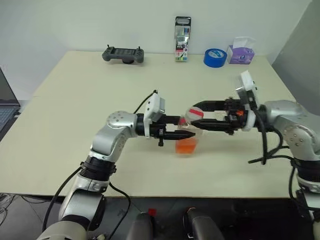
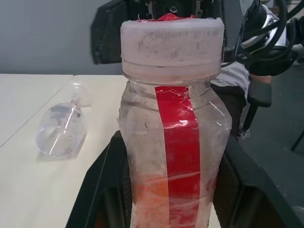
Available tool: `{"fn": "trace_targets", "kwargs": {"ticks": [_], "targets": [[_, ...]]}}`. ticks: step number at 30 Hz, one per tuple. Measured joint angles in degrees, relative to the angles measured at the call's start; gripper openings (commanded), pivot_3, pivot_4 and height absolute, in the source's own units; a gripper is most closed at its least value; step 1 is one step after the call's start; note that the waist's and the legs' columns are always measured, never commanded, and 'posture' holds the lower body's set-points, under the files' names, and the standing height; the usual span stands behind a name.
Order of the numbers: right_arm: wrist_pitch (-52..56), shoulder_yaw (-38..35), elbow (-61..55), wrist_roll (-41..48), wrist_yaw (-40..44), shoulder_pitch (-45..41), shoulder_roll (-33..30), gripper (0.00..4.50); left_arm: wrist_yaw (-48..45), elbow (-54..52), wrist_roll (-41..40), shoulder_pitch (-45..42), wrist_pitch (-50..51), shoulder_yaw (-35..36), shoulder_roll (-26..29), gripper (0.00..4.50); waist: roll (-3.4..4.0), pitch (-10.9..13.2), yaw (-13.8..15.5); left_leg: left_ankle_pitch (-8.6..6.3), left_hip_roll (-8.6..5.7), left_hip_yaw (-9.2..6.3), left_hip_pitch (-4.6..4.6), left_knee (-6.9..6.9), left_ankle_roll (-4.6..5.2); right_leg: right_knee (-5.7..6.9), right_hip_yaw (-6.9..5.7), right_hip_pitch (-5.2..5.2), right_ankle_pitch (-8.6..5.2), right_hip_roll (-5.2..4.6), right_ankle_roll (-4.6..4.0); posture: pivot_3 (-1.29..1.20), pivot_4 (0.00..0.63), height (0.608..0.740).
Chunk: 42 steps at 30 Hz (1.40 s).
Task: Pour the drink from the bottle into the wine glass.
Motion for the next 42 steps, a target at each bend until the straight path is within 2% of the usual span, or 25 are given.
{"fn": "trace_targets", "kwargs": {"ticks": [1,4,5,9,13,19,26,28,35,42], "targets": [[1.64,-3.45,-2.04,1.0,-2.84,2.22,-1.05,4.48,0.09,-0.18,0.0,0.44,0.0,-0.02,-0.04,1.77,0.0,0.0,-0.03,0.0,-0.01,0.0,-0.01,-0.01,0.0,0.0,0.02,0.0,0.0,-0.03,0.0,0.0,0.15,0.74],[5.37,-9.25,-9.47,4.62,-10.42,7.01,-0.52,4.48,0.69,-0.34,-0.01,1.25,0.01,0.21,0.07,1.77,0.0,0.0,-0.2,0.0,-0.03,0.0,0.06,0.0,0.0,0.07,0.01,0.01,-0.02,0.02,0.03,0.0,0.15,0.74],[6.43,-10.18,-13.22,6.4,-14.75,8.55,1.76,4.48,1.08,-0.34,-0.01,1.25,-0.02,0.24,-0.16,1.77,0.0,0.0,-0.4,0.0,-0.03,0.01,0.09,-0.01,0.0,0.07,0.03,0.03,-0.02,0.13,0.03,0.0,0.15,0.74],[7.35,-8.02,-21.16,8.0,-26.1,10.59,8.73,4.48,1.53,0.28,0.06,0.58,-0.17,0.24,-1.17,1.77,0.01,0.0,-0.61,0.0,0.0,0.02,0.2,-0.04,0.0,0.14,0.07,0.03,-0.02,0.34,0.03,0.0,0.15,0.74],[6.45,-2.9,-23.67,4.87,-34.72,11.43,14.61,4.48,2.02,2.41,0.67,-1.27,-1.44,0.45,-2.0,1.77,0.01,0.0,-0.46,0.0,-0.02,0.03,0.15,-0.05,0.0,0.1,0.06,0.0,-0.02,0.33,0.03,0.0,0.15,0.74],[4.64,0.27,-23.71,0.75,-40.05,11.79,17.71,4.48,2.42,4.39,1.06,-2.24,-2.45,0.46,-2.51,1.77,0.01,0.0,-0.39,0.01,-0.02,0.1,0.11,-0.03,0.0,0.06,0.15,-0.02,-0.02,0.25,0.03,0.0,0.15,0.74],[3.66,-0.27,-23.53,1.31,-41.64,11.61,18.85,4.48,2.37,4.46,1.23,-2.37,-2.71,0.46,-2.52,1.77,0.01,0.0,-0.4,0.01,-0.03,0.09,0.12,-0.03,0.0,0.06,0.32,-0.02,-0.02,0.25,0.03,0.0,0.15,0.74],[3.66,-1.02,-23.54,1.76,-42.09,11.63,18.85,4.12,2.47,4.46,1.37,-2.36,-2.79,0.46,-2.51,1.77,0.01,0.0,-0.4,0.0,-0.03,0.1,0.11,-0.03,0.0,0.06,0.34,-0.02,-0.02,0.25,0.03,0.0,0.15,0.74],[3.7,-1.05,-23.69,4.52,-42.16,12.04,18.86,1.83,2.56,4.55,1.78,-2.37,-3.42,0.46,-2.61,1.77,0.01,0.0,-0.41,0.0,-0.03,0.1,0.12,-0.03,0.0,0.06,0.35,-0.01,-0.02,0.25,0.03,0.0,0.15,0.74],[2.29,-0.74,-23.45,4.32,-40.47,12.5,17.14,1.8,2.49,4.62,2.13,-2.37,-3.53,0.43,-3.0,1.77,0.01,0.0,-0.41,0.0,-0.04,0.11,0.12,-0.03,0.0,0.06,0.35,-0.02,-0.02,0.25,0.03,0.0,0.15,0.74]]}}
